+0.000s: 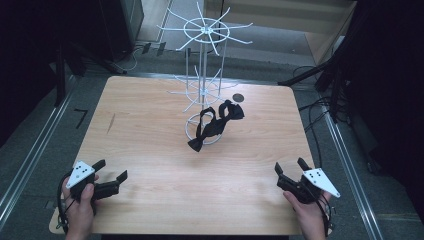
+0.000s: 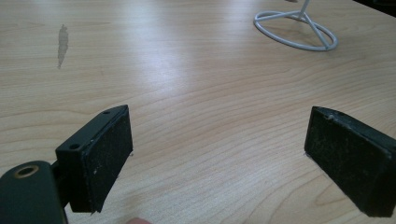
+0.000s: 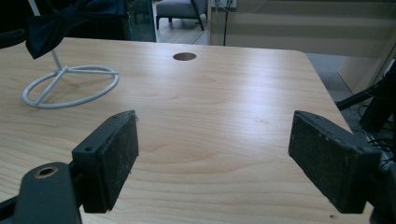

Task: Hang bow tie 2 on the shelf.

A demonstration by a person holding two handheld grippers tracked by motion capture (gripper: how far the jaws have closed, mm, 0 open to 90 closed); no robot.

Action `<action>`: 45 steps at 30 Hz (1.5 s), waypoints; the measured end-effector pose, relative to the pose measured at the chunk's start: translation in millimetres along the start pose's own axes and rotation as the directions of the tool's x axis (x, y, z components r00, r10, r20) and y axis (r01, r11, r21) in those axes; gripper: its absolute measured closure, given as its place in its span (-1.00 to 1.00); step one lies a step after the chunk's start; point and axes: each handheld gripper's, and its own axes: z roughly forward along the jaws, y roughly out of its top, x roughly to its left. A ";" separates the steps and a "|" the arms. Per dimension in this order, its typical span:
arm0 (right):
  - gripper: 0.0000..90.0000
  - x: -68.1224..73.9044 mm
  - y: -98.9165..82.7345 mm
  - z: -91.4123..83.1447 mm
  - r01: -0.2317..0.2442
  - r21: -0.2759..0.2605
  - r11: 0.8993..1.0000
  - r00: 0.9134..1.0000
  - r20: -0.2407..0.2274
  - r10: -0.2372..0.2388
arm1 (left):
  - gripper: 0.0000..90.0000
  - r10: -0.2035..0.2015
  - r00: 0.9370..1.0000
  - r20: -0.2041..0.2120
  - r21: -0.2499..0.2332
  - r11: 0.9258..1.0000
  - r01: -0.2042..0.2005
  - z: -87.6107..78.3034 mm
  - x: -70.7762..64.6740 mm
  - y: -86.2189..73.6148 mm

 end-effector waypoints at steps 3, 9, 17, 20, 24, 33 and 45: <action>-0.64 -6.2 -2.1 -4.5 0.003 0.004 1.000 1.000 0.011 -0.003 | -0.81 0.000 1.000 0.002 0.001 1.000 0.000 0.1 -0.2 0.0; -0.64 -16.3 -6.4 -13.2 -0.001 0.011 1.000 1.000 0.031 0.001 | -0.81 0.001 1.000 0.002 0.001 1.000 -0.001 0.1 -0.3 -0.1; -0.64 -25.9 -11.1 -21.4 -0.003 0.015 1.000 0.999 0.052 0.002 | -0.81 0.000 1.000 0.002 0.001 1.000 0.000 0.0 -0.2 -0.1; -0.65 -28.4 -13.2 -24.5 -0.003 0.020 1.000 0.998 0.056 0.002 | -0.81 0.000 1.000 0.001 0.001 1.000 0.000 -0.1 -0.3 -0.1; -0.65 -33.7 -16.4 -29.6 -0.008 0.022 1.000 0.998 0.067 0.006 | -0.81 -0.001 1.000 0.002 0.000 1.000 0.001 0.0 -0.2 -0.1; -0.65 -40.5 -23.0 -37.9 -0.030 0.023 0.999 0.996 0.083 0.028 | -0.81 0.000 1.000 0.000 0.001 1.000 0.000 0.0 -0.4 -0.1; -0.65 -41.5 -30.8 -35.2 -0.058 0.030 0.998 0.994 0.092 0.055 | -0.81 -0.003 1.000 0.002 0.002 1.000 0.003 -0.1 0.0 -0.1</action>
